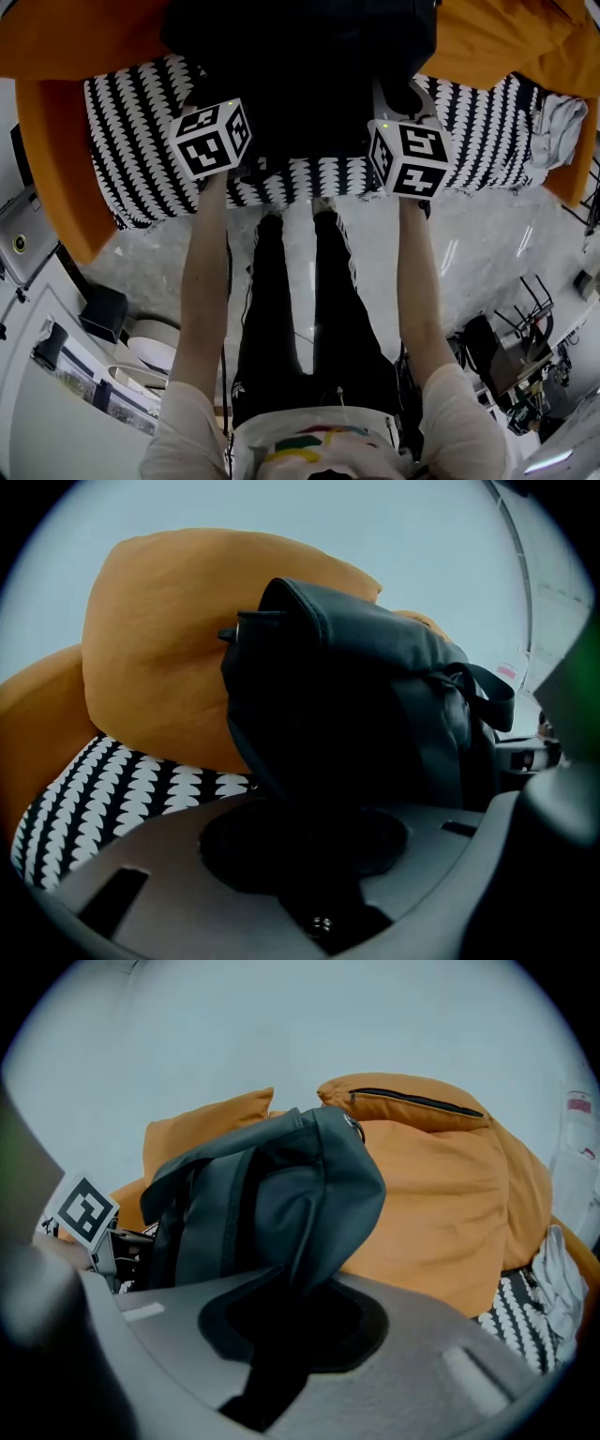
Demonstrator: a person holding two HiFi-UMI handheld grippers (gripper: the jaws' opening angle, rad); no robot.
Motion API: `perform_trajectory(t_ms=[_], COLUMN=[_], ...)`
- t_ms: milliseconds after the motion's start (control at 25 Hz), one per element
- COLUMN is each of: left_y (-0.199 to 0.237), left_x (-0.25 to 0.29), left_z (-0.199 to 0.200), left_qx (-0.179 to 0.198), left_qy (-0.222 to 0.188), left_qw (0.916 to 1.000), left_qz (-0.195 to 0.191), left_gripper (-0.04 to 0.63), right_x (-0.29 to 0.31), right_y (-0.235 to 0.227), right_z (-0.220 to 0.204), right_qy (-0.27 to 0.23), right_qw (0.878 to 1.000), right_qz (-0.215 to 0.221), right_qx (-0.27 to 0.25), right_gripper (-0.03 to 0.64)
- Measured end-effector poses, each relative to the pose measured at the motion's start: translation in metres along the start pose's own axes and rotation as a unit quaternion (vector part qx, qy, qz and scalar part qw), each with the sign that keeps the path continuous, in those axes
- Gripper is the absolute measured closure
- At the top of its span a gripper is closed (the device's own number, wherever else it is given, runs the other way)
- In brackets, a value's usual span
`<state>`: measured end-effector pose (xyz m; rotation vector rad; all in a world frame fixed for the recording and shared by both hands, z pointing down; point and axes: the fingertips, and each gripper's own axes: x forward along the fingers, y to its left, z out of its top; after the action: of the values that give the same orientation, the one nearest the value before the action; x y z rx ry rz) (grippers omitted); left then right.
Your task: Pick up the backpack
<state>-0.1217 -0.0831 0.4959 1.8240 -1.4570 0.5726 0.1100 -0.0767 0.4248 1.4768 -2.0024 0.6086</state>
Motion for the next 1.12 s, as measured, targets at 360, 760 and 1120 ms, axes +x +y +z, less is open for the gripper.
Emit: perform_trajectory(t_ms=[360,760,1120], left_y=[-0.016,-0.024,-0.047], left_x=[-0.016,-0.059,-0.119], left_z=[0.003,0.033,0.092], left_qx=[0.019,0.045,0.064], left_qy=[-0.031,-0.082,-0.138], left_qw=[0.9992,0.9953,0.9879], left_qz=[0.019,0.025,0.031], left_gripper=[0.505,0.518,0.522], right_x=[-0.014,-0.048,-0.098], right_y=[-0.003,0.006,0.005], right_z=[-0.002,0.024,0.082], right_qy=[-0.019,-0.056,-0.106], right_qw=[1.0,0.998,0.994], right_qz=[0.0,-0.001,-0.001], right_qx=[-0.001,-0.011,-0.027], right_gripper=[0.568,0.571,0.572])
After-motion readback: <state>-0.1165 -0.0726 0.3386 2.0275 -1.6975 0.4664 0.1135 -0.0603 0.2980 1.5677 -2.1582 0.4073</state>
